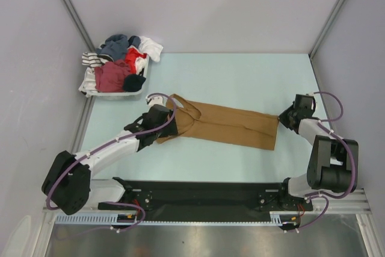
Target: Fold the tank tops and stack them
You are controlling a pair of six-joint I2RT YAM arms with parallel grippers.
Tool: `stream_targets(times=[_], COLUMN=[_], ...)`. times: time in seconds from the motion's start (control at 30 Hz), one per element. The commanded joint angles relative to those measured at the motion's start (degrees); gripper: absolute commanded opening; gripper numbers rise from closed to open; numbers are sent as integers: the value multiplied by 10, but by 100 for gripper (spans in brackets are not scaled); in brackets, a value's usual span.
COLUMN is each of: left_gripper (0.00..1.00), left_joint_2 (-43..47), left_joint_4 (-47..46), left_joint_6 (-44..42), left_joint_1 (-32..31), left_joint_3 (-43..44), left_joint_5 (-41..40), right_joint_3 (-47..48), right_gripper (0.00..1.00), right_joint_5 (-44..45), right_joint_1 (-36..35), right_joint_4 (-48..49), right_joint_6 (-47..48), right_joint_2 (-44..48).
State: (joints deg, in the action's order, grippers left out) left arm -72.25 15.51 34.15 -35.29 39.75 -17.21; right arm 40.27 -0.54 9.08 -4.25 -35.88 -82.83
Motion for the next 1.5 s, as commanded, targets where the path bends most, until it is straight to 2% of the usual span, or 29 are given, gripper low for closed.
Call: stream_targets(times=[0.0, 0.17, 0.27, 0.4, 0.6, 0.77, 0.9, 0.97, 1.07, 1.1, 1.17, 1.2, 1.37, 1.47], left_gripper=[81, 80, 74, 62, 64, 61, 56, 52, 35, 24, 12, 2, 0, 0], left_joint_2=[42, 82, 70, 72, 83, 34, 29, 25, 15, 14, 11, 11, 23, 20], left_joint_4=[2, -11, -7, -19, -53, -59, -78, -79, -74, -77, -80, -77, -29, 15], left_joint_6=[18, 21, 27, 39, 67, 67, 67, 67, 74, 74, 73, 73, 58, 41], left_joint_1=[26, 65, 73, 74, 75, 80, 82, 82, 83, 85, 85, 85, 85, 86], left_joint_3=[-12, -47, -55, -88, -135, -108, -98, -95, -91, -91, -90, -86, -58, -7], left_joint_5=[-17, -6, 9, 33, 58, 38, 25, 21, 8, 10, 17, 18, -1, -8], right_joint_3=[-19, -32, -31, -32, -32, -34, -36, -36, -36, -37, -36, -36, -38, -38], right_gripper=[0, 0, 0, 0, 0, 0, 0, 0, 0, 0, 0, 0, 0, 0], right_joint_5=[35, 19, 18, 12, -5, -11, -16, -17, -21, -21, -22, -23, -25, -25], right_joint_1=[19, 26, 26, 26, 26, 26, 26, 26, 26, 26, 26, 26, 26, 26], right_joint_4=[0, 14, 14, 19, 28, 32, 31, 31, 34, 34, 34, 35, 36, 37], right_joint_6=[-15, -18, -18, -17, -20, -19, -17, -17, -18, -18, -18, -18, -18, -17], right_joint_2=[35, 44, 40, 35, 26, 28, 31, 33, 34, 35, 33, 33, 31, 29])
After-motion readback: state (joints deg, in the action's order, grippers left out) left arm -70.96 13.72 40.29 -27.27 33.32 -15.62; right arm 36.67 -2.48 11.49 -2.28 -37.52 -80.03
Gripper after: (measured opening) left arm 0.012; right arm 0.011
